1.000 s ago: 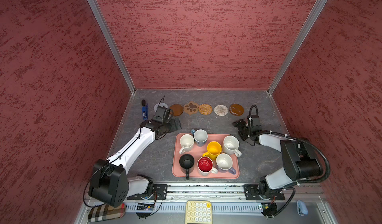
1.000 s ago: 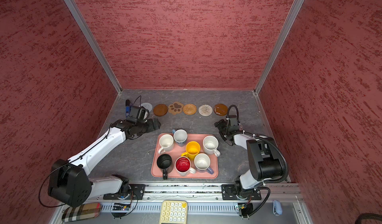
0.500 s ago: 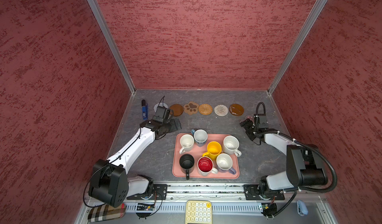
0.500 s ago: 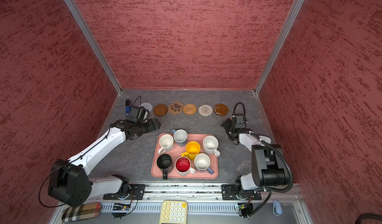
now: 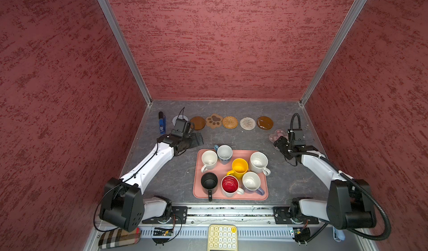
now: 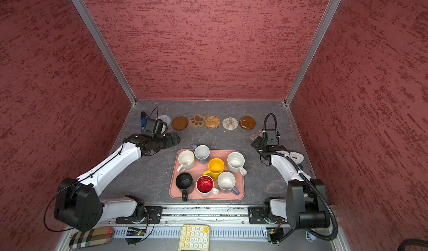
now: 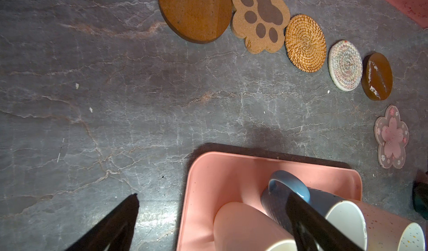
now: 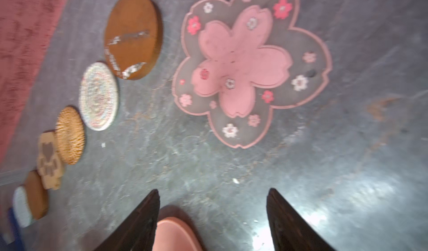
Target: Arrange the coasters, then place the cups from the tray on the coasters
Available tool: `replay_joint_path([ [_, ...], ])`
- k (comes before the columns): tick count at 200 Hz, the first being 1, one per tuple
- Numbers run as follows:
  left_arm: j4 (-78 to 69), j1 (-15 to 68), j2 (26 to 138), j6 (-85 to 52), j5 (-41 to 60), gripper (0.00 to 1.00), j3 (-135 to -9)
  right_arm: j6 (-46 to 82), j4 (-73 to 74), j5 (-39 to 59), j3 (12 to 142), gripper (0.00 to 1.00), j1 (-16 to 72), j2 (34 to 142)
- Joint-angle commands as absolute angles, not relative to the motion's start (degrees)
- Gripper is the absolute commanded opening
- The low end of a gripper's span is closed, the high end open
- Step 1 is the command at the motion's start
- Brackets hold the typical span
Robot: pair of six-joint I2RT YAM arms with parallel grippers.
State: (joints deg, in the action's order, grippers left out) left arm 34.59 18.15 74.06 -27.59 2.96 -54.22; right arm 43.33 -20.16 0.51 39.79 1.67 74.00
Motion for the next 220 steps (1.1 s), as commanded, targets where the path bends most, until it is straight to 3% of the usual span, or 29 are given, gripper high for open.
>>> replay_joint_path([
  [1, 32.61, 17.91, 74.60, -27.16, 3.91, 1.00, -54.41, 40.26, -23.20, -4.47, 40.51, 0.75, 1.84, 75.50],
  [69, 30.82, 17.93, 74.23, -27.42, 4.83, 1.00, -52.65, 36.58, -22.90, -6.65, 44.76, 0.83, 2.89, 82.96],
  [220, 26.25, 18.01, 71.81, -27.37, 3.88, 1.00, -48.10, 33.56, -24.57, -9.92, 50.77, 0.85, 3.39, 95.72],
])
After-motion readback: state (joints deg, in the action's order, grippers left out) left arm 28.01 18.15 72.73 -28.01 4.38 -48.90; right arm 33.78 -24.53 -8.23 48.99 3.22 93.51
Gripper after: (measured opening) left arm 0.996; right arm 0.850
